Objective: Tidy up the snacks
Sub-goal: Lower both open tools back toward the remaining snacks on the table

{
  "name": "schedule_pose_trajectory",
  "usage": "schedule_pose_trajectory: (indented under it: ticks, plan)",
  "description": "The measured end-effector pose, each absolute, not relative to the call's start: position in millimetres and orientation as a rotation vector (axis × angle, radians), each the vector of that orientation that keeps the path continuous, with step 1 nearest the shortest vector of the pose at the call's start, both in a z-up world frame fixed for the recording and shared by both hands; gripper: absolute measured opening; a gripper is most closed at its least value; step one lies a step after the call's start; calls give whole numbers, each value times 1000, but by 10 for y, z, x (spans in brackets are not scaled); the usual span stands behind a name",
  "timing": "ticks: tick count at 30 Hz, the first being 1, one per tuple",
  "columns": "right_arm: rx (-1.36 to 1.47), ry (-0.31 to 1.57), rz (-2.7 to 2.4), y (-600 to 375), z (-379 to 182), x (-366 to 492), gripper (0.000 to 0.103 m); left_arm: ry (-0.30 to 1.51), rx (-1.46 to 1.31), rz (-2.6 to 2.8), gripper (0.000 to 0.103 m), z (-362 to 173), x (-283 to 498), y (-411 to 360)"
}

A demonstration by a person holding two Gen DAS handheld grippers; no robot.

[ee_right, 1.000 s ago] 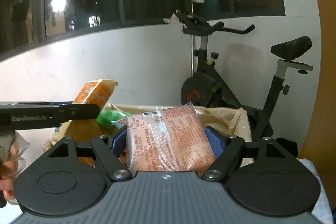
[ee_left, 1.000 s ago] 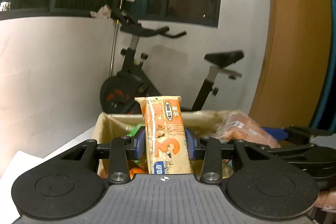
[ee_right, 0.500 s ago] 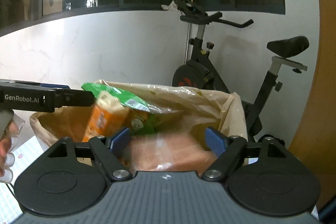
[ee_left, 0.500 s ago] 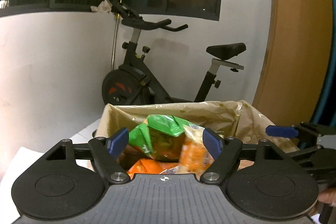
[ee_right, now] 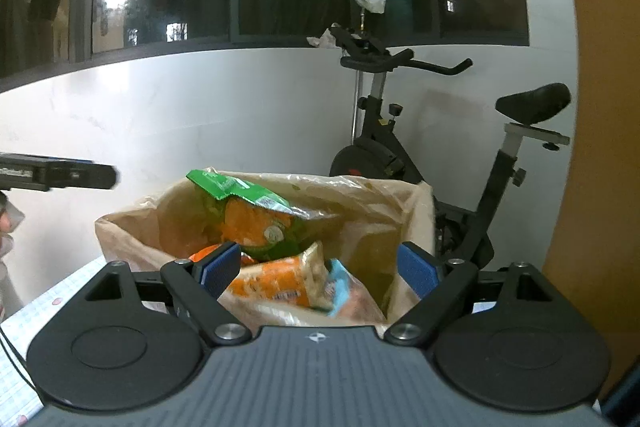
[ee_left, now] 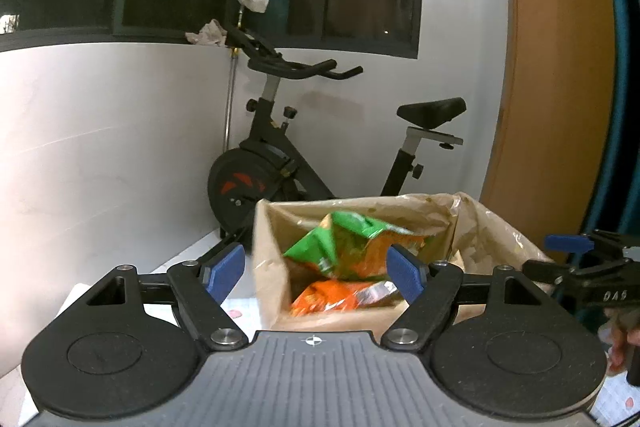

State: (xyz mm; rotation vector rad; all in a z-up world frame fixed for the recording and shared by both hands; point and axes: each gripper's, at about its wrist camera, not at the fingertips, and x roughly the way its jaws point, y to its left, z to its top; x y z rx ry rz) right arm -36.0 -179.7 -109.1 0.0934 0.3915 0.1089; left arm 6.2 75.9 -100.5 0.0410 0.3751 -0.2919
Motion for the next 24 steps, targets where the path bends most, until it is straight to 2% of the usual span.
schedule_pose_trajectory:
  ticks: [10, 15, 24]
  plan:
    - [117, 400, 53, -2051, -1352, -804, 86, 424, 29, -230, 79, -1392, -296, 1125]
    - [113, 470, 48, -2044, -1644, -859, 76, 490, -4, -218, 75, -1670, -309, 1162]
    - [72, 654, 83, -1922, -2284, -722, 65, 565, -28, -195, 70, -2013, -350, 1151]
